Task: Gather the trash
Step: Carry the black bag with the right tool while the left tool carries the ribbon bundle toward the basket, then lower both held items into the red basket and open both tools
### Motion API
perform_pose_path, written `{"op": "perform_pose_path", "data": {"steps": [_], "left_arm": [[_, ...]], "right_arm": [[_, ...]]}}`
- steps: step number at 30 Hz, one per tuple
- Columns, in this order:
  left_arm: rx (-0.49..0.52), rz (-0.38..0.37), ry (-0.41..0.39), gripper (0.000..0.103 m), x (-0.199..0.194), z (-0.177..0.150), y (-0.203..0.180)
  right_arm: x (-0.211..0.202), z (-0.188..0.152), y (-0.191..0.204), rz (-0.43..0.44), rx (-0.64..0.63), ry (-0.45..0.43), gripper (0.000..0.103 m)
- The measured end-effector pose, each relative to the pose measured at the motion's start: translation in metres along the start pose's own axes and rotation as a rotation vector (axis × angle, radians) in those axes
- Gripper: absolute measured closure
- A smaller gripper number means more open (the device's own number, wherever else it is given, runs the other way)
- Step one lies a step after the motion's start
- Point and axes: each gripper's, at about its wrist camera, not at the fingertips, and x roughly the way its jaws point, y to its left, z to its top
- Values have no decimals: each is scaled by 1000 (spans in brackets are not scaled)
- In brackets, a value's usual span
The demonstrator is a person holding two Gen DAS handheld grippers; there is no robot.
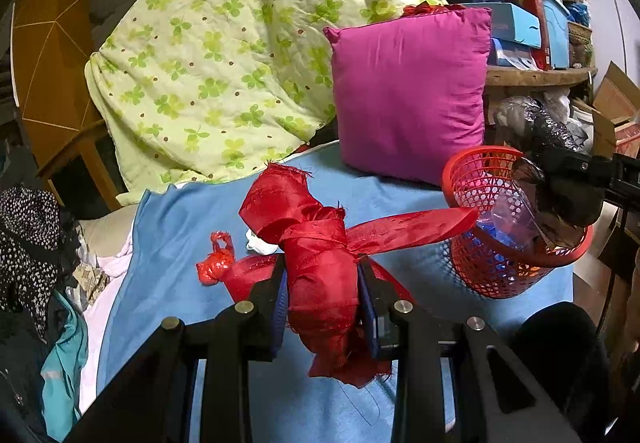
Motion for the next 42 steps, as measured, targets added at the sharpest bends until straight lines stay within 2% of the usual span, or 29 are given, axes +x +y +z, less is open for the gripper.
{"op": "perform_pose_path", "data": {"steps": [42], "left_arm": [[129,-77,-51,70,3,42,-70]], "right_arm": [[-45,14,-67,-82,143,-103,63]]}}
